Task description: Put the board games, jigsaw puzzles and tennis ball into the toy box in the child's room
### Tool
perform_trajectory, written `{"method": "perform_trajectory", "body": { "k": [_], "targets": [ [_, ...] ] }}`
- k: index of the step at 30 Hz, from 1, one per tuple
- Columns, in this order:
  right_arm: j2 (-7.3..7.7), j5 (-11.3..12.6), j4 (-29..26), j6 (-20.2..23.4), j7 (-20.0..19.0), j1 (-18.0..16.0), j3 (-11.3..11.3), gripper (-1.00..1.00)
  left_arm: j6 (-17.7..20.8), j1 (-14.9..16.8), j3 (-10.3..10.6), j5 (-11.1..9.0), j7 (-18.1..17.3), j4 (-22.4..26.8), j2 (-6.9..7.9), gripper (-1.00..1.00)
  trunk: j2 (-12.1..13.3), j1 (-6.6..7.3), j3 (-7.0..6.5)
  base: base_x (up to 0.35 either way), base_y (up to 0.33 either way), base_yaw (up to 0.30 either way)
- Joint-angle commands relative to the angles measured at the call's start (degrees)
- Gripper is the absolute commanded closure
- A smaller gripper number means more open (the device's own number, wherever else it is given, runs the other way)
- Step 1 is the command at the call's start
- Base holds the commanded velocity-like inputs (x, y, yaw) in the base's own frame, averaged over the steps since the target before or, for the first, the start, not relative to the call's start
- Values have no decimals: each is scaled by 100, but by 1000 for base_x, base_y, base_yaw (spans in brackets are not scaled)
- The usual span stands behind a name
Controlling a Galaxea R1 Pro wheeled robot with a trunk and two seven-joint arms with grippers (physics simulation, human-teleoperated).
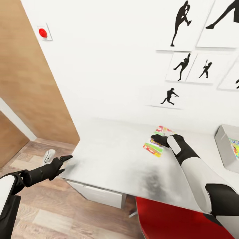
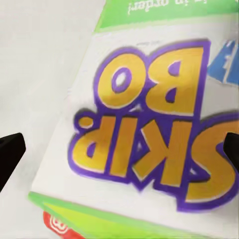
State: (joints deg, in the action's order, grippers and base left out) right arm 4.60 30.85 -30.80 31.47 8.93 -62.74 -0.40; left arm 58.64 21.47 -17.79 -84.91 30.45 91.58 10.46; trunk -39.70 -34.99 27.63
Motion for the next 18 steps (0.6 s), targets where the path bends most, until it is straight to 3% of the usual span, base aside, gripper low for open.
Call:
{"method": "perform_trajectory", "body": {
  "k": [1,8,18],
  "targets": [
    [3,61,-13,26,48,-2,-4,-100,16,6,-2,-63,58,0,0,-100,-6,-2,1,0,304,246],
    [24,53,-15,16,50,-2,-8,-100,16,6,1,-62,59,1,0,-100,-6,-2,-20,0,241,145],
    [253,62,-175,-56,58,-2,-31,-100,16,6,4,-38,61,1,0,-100,-6,-2,-24,0,36,-19]
  ]
}}
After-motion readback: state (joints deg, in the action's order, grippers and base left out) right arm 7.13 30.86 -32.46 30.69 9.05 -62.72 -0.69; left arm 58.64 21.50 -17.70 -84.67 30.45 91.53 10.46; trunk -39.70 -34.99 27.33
